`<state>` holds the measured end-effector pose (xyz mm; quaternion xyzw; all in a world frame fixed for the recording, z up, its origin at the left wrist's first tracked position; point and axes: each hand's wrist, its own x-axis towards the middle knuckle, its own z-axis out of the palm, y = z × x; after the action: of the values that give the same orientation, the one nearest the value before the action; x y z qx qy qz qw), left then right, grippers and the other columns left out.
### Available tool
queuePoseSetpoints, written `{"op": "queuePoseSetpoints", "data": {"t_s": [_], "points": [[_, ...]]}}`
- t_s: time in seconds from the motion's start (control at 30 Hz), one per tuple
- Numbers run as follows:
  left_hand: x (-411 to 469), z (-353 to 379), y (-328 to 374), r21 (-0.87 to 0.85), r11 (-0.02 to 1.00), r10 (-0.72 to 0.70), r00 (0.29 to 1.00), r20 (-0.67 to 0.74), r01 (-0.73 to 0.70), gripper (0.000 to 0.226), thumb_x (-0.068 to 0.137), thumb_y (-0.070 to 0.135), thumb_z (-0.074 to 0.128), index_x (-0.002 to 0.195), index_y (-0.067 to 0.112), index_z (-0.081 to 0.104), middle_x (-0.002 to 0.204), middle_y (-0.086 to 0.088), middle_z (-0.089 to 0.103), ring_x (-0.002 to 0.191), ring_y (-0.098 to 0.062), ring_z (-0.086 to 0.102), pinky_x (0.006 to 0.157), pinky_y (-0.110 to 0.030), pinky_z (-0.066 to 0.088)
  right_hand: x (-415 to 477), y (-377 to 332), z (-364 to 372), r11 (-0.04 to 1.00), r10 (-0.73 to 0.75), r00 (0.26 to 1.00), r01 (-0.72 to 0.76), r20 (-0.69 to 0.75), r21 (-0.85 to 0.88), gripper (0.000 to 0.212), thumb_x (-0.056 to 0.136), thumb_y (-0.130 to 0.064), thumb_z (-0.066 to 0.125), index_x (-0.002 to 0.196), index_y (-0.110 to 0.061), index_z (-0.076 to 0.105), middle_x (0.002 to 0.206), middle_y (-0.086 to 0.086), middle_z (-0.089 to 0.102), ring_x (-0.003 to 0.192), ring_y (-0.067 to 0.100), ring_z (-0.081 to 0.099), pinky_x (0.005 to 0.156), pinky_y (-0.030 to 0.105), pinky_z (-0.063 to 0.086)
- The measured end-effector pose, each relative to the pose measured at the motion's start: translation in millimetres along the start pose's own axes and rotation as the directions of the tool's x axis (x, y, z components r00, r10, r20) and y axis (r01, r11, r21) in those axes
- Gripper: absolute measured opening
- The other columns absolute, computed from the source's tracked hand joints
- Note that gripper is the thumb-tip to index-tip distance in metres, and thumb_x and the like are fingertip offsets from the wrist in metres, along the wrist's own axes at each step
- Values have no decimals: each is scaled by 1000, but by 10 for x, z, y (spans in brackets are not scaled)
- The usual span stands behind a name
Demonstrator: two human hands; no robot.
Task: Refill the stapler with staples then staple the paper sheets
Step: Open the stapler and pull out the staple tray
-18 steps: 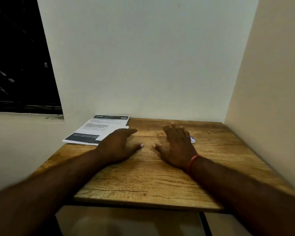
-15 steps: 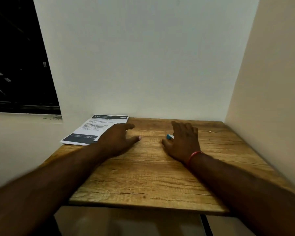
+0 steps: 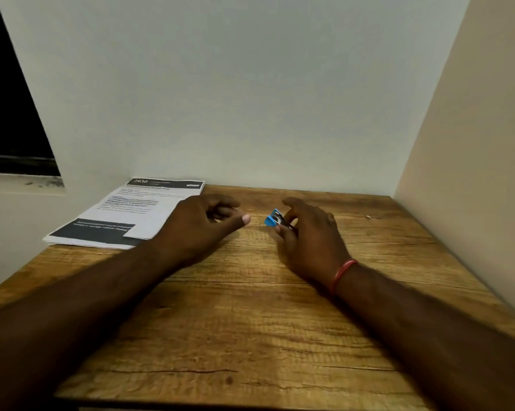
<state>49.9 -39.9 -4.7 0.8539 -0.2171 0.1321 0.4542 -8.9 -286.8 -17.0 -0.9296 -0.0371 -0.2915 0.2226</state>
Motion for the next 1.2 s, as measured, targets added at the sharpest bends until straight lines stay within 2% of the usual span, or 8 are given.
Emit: {"op": "queuePoseSetpoints", "data": {"t_s": [0.1,0.27,0.47,0.63,0.7,0.77,0.9,1.2], "points": [[-42,62,46,-144,988,-35,995,96,48,48,85,67,91,119,33,83,94,15,88,84,-1,84,73,-12,61,-67,-177,-26,976,-34,998,46,-58,212,48,102,-24,76,148,-24,62,122,-11,70,102,10,68,94,36,59],[-125,185,139,-344,936,-24,986,166,80,34,85,55,95,107,30,87,94,-2,90,91,-19,89,78,-31,71,-191,-339,-119,956,-65,996,78,-55,284,51,100,-31,77,149,-27,63,125,-13,69,96,6,71,85,32,63],[-176,175,200,-304,952,58,993,103,-24,8,96,35,90,105,34,88,93,3,90,87,-16,88,80,-25,69,-191,-320,-129,928,-20,1000,21,-6,371,53,93,-31,87,142,-37,68,113,-15,69,92,7,74,75,26,65],[-192,147,246,-273,961,66,993,93,-38,9,100,31,87,109,29,86,99,1,89,98,-20,86,99,-49,67,-164,-270,-114,834,73,995,-102,74,542,44,88,-24,93,124,-38,71,112,-9,74,85,12,78,75,37,68],[-203,133,260,-249,966,96,992,86,-72,15,98,40,87,111,34,86,104,6,88,101,-16,84,97,-46,65,-147,-254,-133,795,72,993,-111,90,597,31,93,-25,90,117,-33,72,112,-7,78,86,19,79,76,43,69],[-218,128,286,-240,966,118,989,87,-94,22,93,52,86,112,40,86,106,11,88,102,-14,84,94,-42,64,-142,-254,-158,751,66,993,-112,96,651,23,97,-21,87,113,-25,72,110,-3,79,87,24,79,74,39,70],[-211,134,290,-300,951,94,994,47,-76,34,81,53,93,109,35,86,105,10,89,101,-12,86,96,-43,68,-160,-257,-172,720,61,992,-118,108,684,21,100,-15,83,116,-14,70,101,9,80,88,31,78,77,44,70],[-226,139,317,-286,951,122,993,7,-115,33,77,58,95,105,44,83,98,16,88,93,-5,86,77,-10,59,-166,-193,-161,820,-18,993,-54,120,570,8,104,-29,79,109,-32,73,108,-10,80,91,21,78,80,57,66]]}}
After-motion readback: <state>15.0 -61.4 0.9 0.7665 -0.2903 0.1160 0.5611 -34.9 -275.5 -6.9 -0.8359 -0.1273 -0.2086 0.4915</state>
